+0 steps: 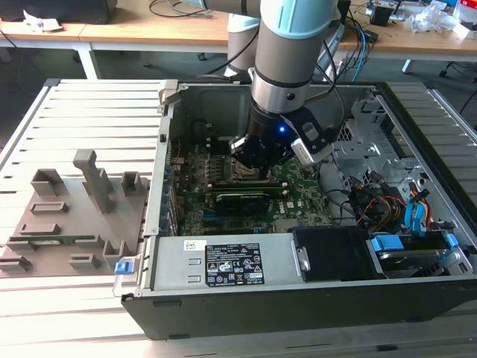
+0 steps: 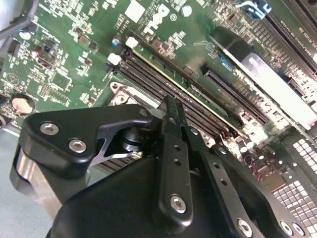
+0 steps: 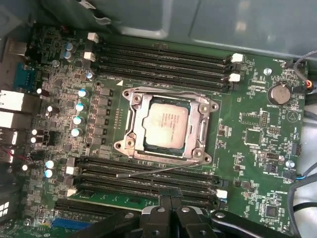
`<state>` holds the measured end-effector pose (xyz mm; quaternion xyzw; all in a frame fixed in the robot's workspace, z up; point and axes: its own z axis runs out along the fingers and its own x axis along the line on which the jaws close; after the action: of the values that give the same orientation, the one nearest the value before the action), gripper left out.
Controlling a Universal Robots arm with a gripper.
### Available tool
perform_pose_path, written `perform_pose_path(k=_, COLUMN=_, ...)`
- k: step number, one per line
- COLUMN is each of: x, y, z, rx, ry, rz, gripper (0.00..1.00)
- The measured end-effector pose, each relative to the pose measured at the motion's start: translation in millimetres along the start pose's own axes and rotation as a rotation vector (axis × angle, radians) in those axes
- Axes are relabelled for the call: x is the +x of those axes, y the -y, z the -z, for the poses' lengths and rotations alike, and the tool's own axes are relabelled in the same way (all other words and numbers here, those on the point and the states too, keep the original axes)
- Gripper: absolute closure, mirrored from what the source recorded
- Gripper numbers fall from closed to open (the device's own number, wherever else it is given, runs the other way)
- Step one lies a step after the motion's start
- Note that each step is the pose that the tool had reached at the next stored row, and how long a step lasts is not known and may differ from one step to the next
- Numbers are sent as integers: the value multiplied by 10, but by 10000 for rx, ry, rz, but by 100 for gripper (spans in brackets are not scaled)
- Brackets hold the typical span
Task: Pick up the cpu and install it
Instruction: 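Install the second cpu locking lever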
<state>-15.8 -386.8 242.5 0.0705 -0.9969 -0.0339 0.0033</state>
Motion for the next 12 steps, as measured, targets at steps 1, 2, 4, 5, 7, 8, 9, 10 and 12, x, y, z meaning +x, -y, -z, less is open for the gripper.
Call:
perform_pose_path(k=1, x=30, y=-4, z=-5, rx=-123, ry=18, rz=0, gripper=89)
perform_pose_path(k=2, x=64, y=-9, z=-12, rx=-306, ry=44, rz=4, gripper=89)
perform_pose_path(k=4, x=108, y=-14, z=-29, rx=-525, ry=75, rz=6, gripper=89)
perform_pose_path(k=5, x=129, y=-18, z=-43, rx=-626, ry=89, rz=7, gripper=89)
perform_pose_path(k=7, x=148, y=-25, z=-62, rx=-668, ry=95, rz=7, gripper=89)
perform_pose_path(k=8, x=157, y=-27, z=-73, rx=-669, ry=96, rz=8, gripper=89)
perform_pose_path(k=9, x=173, y=-28, z=-91, rx=-670, ry=96, rz=7, gripper=89)
perform_pose_path(k=10, x=187, y=-29, z=-104, rx=-670, ry=96, rz=8, gripper=89)
perform_pose_path(k=12, x=219, y=-32, z=-133, rx=-671, ry=95, rz=8, gripper=89)
